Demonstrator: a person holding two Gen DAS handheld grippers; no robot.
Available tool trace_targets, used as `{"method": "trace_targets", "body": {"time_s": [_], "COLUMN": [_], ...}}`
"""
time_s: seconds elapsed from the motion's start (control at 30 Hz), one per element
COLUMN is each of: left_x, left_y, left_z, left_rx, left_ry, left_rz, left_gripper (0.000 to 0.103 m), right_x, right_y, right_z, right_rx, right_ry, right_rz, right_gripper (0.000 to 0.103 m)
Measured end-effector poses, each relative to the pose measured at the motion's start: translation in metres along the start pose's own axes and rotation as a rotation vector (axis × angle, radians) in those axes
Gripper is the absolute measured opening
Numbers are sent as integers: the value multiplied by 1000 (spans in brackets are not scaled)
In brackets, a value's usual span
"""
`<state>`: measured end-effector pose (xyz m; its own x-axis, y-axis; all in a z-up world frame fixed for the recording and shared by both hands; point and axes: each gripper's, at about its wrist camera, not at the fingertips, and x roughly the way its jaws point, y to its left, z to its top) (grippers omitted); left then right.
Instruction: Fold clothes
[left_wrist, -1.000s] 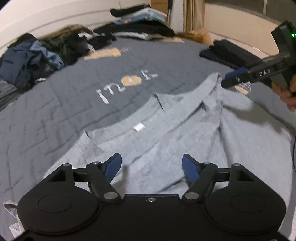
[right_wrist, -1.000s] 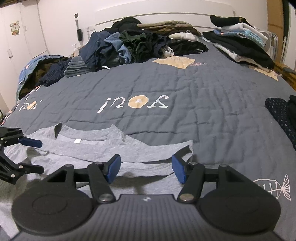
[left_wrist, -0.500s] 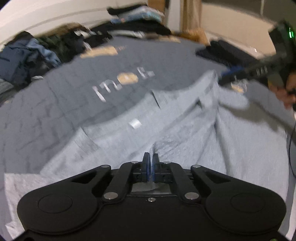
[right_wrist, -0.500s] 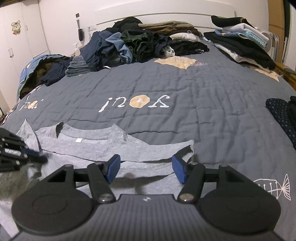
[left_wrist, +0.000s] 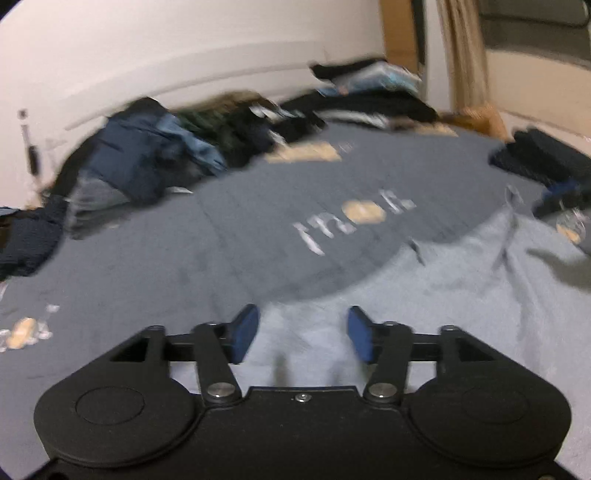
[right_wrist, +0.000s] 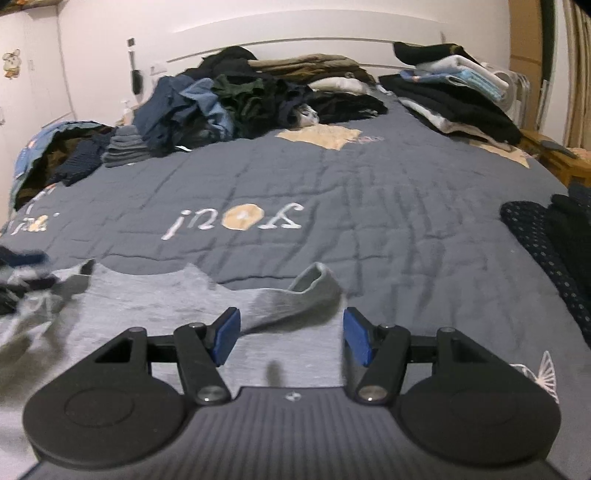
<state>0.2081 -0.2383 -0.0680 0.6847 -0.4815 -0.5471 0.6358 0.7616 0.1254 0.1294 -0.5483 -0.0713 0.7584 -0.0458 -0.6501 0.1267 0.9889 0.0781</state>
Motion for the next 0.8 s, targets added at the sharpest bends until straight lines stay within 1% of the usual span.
{"method": "trace_targets", "body": {"time_s": [0.1, 0.13, 0.23, 0.3, 0.37, 0.4, 0.47, 0.6, 0.63, 0.7, 0.73, 0.77, 0.8], "left_x": [-21, -26, -37, -40, -39, -38, -30, -16, -12, -5, -5, -4, -4], "left_y": [39, 52, 84, 96, 98, 96, 90, 95, 96, 99, 100, 101, 103], "left_z": [-2, -4, -19, -28, -34, -35, -37, -46, -49, -53, -55, -58, -59], "left_rx": [-89, -112, -156, -184, -175, -150, -94, -153, -168, -198, -213, -227, -245], "left_ry": [-37, -36, -7, 14, 41, 50, 69, 99, 106, 121, 121, 121, 114], "left_rz": [95, 127, 172, 162, 131, 120, 141, 133, 131, 127, 123, 120, 116], "left_gripper": [58, 58, 57, 57, 57, 57, 57, 56, 53, 52, 47, 35, 27], "right_x": [5, 7, 12, 16, 19, 21, 24, 34, 36, 44, 47, 50, 54], "right_y": [-10, -13, -21, -24, -22, -19, -14, -5, -3, 1, -1, -3, -5], "right_z": [-2, -3, -5, -6, -8, -8, -9, -8, -7, -7, -6, -6, -5], "right_rx": [14, 23, 51, 59, 45, 34, 10, 2, 2, -9, 13, 39, 64], "right_ry": [-5, -4, -3, -5, -8, -10, -15, -7, -5, 9, 19, 28, 38], "right_rz": [-37, -46, -47, -43, -31, -28, -22, -1, 7, 11, 26, 43, 60], "right_gripper": [61, 61, 61, 61, 61, 61, 61, 61, 61, 61, 60, 56, 42]}}
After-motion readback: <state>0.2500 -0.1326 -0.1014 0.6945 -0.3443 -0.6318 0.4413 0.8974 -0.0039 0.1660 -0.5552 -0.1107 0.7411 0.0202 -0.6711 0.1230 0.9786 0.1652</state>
